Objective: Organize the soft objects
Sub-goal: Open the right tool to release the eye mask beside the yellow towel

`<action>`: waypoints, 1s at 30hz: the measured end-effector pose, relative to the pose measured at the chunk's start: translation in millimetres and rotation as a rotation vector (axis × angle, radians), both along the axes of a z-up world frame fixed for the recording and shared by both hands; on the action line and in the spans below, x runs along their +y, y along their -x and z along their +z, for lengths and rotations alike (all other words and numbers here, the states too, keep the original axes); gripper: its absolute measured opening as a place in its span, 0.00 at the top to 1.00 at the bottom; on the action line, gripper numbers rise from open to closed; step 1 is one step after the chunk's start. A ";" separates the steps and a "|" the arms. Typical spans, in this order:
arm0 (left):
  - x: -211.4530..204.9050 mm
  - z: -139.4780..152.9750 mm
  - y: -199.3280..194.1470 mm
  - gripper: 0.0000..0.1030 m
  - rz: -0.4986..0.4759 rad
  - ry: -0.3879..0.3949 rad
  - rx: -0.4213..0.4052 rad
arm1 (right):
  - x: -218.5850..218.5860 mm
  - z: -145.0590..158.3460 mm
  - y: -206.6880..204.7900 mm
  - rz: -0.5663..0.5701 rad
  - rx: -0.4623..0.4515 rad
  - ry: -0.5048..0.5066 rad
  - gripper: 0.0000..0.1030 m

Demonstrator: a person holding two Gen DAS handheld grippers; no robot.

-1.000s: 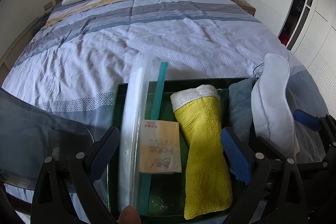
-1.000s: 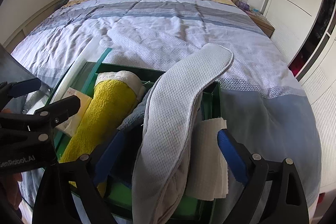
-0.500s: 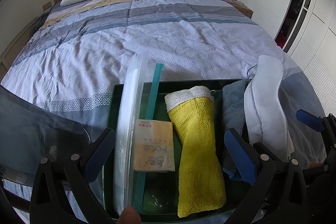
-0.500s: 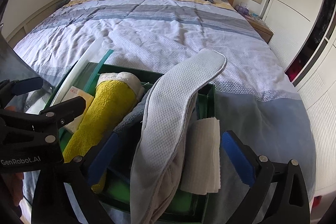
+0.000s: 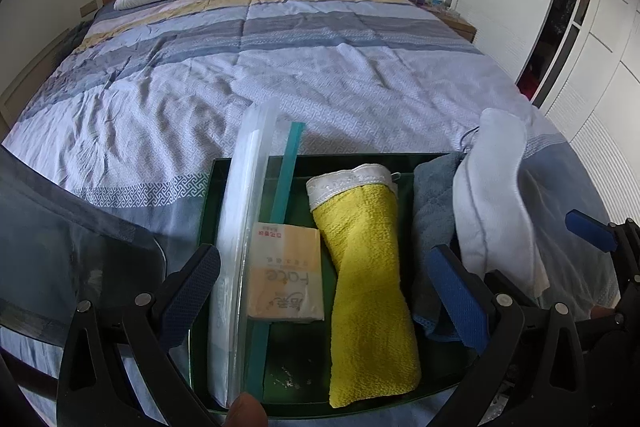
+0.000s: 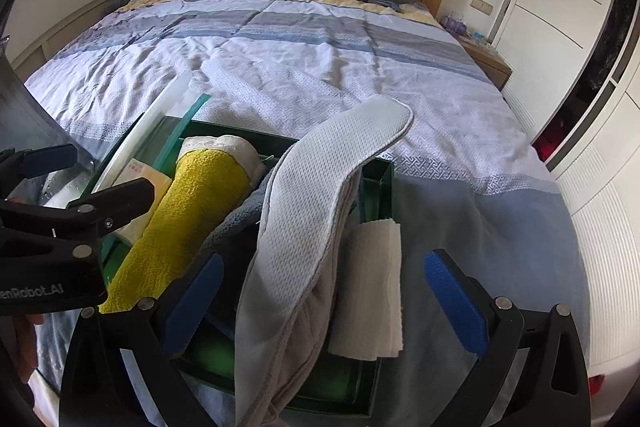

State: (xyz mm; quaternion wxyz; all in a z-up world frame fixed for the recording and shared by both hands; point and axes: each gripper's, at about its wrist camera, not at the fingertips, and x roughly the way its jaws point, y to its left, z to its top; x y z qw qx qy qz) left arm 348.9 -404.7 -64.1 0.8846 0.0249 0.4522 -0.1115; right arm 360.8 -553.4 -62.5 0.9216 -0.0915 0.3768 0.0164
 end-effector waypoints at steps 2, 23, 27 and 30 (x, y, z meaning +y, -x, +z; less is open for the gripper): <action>-0.7 2.7 2.6 0.01 -0.006 0.003 -0.011 | -0.1 1.0 1.6 -0.004 -0.005 0.005 0.00; 8.5 22.5 16.3 0.01 0.024 0.073 -0.054 | -0.3 8.6 8.5 -0.042 -0.040 0.024 0.00; 9.0 23.6 16.9 0.01 0.018 0.080 -0.064 | -3.6 8.3 7.8 -0.063 -0.054 0.016 0.00; 9.4 22.8 17.1 0.01 0.016 0.100 -0.064 | -5.1 7.5 7.1 -0.073 -0.064 0.009 0.00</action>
